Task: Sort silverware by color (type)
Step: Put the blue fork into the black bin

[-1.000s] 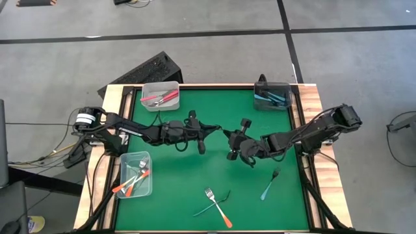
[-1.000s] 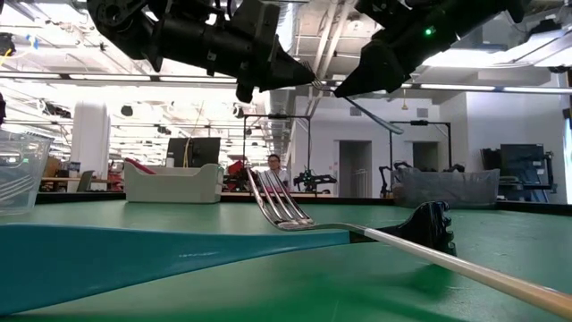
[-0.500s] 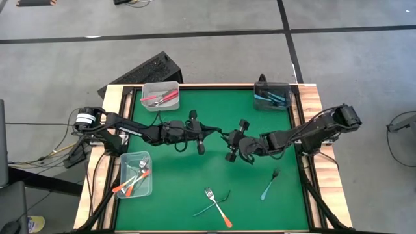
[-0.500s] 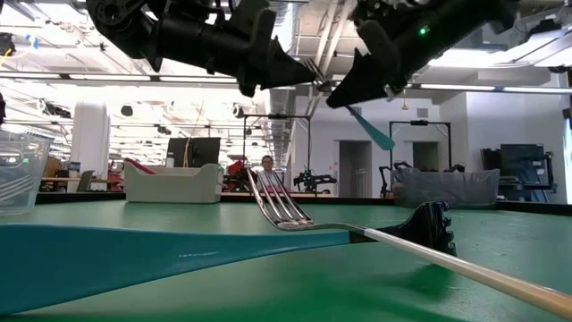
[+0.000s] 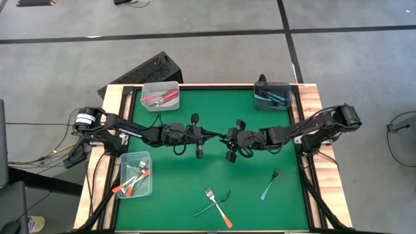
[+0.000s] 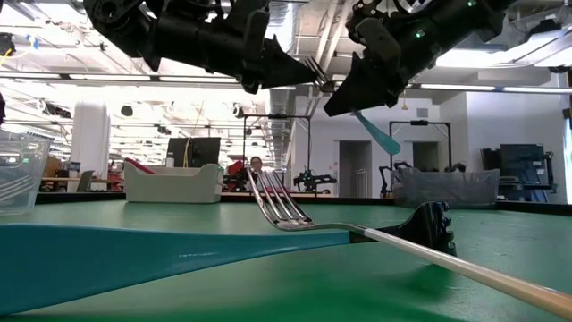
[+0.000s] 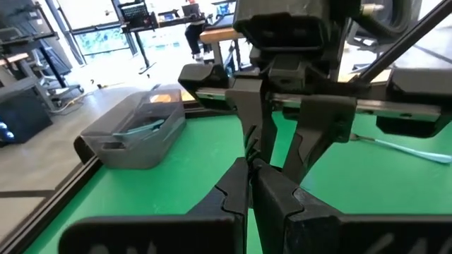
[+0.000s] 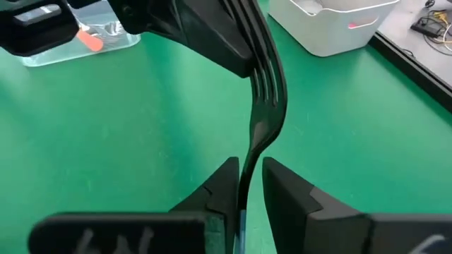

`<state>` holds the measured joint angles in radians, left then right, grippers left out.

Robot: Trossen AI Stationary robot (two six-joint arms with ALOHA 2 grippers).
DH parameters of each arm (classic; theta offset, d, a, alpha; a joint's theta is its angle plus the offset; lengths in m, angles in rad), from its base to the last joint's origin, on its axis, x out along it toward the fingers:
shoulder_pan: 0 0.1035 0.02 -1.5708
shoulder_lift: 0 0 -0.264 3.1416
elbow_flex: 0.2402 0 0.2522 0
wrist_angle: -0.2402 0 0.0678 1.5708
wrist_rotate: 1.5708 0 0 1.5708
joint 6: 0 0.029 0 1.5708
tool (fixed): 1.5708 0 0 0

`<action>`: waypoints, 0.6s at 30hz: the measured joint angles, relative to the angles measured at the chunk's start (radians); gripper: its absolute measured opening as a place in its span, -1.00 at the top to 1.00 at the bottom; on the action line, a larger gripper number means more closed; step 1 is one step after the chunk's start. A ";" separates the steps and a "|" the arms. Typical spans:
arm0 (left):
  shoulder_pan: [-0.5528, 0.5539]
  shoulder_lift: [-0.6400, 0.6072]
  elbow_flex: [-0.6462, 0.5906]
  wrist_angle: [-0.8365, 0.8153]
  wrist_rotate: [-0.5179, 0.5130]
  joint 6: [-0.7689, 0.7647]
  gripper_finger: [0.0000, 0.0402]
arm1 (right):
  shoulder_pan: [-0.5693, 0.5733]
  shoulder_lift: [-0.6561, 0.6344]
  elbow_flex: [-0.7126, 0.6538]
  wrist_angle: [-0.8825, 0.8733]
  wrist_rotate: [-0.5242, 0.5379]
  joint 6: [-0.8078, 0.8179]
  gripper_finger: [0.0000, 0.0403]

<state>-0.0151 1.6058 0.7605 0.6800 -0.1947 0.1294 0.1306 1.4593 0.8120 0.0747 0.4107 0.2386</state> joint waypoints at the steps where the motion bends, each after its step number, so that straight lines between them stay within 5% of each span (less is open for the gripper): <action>1: 0.000 0.000 0.000 -0.004 -0.001 0.005 1.00 | 0.001 0.000 0.000 0.000 0.000 0.000 0.56; 18: -0.001 0.000 0.000 -0.047 -0.002 0.043 1.00 | -0.007 -0.002 0.000 -0.013 -0.056 0.050 0.61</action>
<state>-0.0162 1.6058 0.7601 0.6332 -0.1966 0.1722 0.1232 1.4578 0.8120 0.0619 0.3543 0.2881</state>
